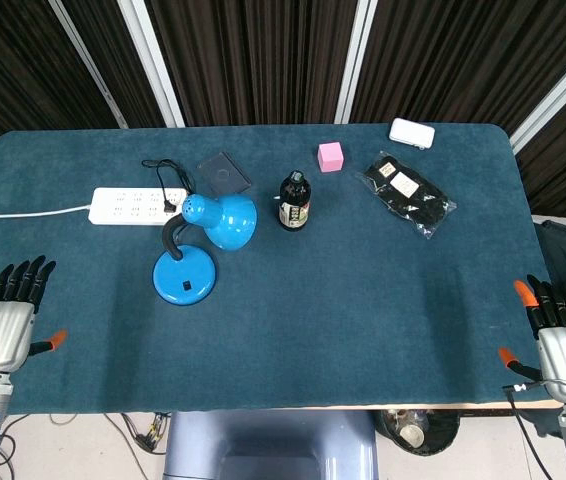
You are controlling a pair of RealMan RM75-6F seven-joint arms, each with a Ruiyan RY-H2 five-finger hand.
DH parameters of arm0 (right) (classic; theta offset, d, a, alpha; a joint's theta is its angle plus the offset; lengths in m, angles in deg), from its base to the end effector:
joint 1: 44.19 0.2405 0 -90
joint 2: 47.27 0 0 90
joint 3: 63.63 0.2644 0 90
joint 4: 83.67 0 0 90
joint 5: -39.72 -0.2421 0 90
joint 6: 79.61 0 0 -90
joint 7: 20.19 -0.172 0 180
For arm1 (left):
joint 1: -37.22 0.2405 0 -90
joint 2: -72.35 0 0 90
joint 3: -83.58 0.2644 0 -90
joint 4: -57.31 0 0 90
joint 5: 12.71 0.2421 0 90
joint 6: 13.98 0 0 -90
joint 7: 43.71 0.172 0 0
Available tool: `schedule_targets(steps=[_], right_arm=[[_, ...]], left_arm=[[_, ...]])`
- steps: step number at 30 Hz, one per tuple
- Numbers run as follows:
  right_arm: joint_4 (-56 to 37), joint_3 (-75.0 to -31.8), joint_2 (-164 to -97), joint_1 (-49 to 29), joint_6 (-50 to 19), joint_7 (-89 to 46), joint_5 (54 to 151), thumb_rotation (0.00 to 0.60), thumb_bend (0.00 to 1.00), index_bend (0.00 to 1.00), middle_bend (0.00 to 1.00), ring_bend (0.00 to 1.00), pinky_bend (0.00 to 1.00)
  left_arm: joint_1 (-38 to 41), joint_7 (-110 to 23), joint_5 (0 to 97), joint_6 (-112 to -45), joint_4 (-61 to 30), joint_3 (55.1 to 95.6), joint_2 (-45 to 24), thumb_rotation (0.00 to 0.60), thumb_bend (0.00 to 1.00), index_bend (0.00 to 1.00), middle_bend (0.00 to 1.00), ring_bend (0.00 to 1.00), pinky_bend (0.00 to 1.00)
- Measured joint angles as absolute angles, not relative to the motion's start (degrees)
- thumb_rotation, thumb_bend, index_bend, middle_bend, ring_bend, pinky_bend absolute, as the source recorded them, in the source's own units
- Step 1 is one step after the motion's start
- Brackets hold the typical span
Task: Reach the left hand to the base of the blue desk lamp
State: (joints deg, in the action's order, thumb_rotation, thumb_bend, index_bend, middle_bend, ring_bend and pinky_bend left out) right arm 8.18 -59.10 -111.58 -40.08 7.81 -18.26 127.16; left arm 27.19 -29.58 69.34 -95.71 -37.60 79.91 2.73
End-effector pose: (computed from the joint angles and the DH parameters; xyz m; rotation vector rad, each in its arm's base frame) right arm -0.3255 -0.2147 0.1426 1.3710 -0.8194 0.9263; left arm -0.3003 0.2414 0.0923 -1.4585 -0.8341 -0.8350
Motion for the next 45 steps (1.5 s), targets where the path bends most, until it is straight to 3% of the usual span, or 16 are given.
schedule_targets(steps=[16,22,24,26,28,30,32,37,45], right_arm=[[8.2,-59.2,-111.6,-40.0,7.8,-18.3,127.3,0.600,0.25,0.00,0.00,0.00,0.00],[8.3,-59.2,-111.6,-40.1,7.8,-18.3,127.3,0.600,0.25,0.00,0.00,0.00,0.00],[8.4,-59.2,-111.6,-40.1,7.7,-18.4,127.3,0.600,0.25,0.00,0.00,0.00,0.00],[8.4,-59.2,-111.6,-40.1,7.8,-18.4,127.3,0.600,0.25,0.00,0.00,0.00,0.00],[8.5,-59.2,-111.6,-40.1,7.8,-18.4,127.3,0.600,0.25,0.00,0.00,0.00,0.00],[8.6,-59.2,-111.6,-40.1,7.8,-18.6,127.3,0.600,0.25,0.00,0.00,0.00,0.00],[8.6,-59.2,-111.5,-40.1,7.7,-18.7,127.3,0.600,0.25,0.00,0.00,0.00,0.00],[8.8,-59.2,-111.5,-40.0,7.6,-18.8,127.1,0.600,0.25,0.00,0.00,0.00,0.00],[8.9,-59.2,-111.3,-40.0,7.5,-19.2,127.0,0.600,0.25,0.00,0.00,0.00,0.00]], left_arm=[[27.1,-29.2,69.3,-95.1,-37.7,80.2,3.1,0.600,0.00,0.00,0.00,0.00,0.02],[26.8,-27.5,68.9,-93.7,-38.3,80.7,3.5,0.600,0.01,0.00,0.00,0.00,0.08],[26.4,-26.4,68.6,-92.9,-38.7,80.8,3.7,0.600,0.05,0.00,0.01,0.03,0.17],[25.9,-24.8,68.3,-92.1,-39.3,80.8,3.8,0.600,0.14,0.00,0.12,0.18,0.33],[25.4,-23.2,68.0,-91.3,-39.9,80.7,3.9,0.600,0.28,0.00,0.42,0.47,0.58],[24.4,-20.7,67.7,-89.9,-40.7,80.7,3.7,0.600,0.37,0.00,0.64,0.65,0.71],[23.1,-17.5,66.7,-87.6,-42.0,80.5,3.3,0.600,0.42,0.00,0.76,0.75,0.78],[20.0,-9.6,62.3,-82.8,-44.7,80.3,1.5,0.600,0.46,0.01,0.87,0.84,0.84],[15.3,1.5,54.1,-78.6,-46.7,79.9,-5.3,0.600,0.50,0.02,0.89,0.86,0.85]])
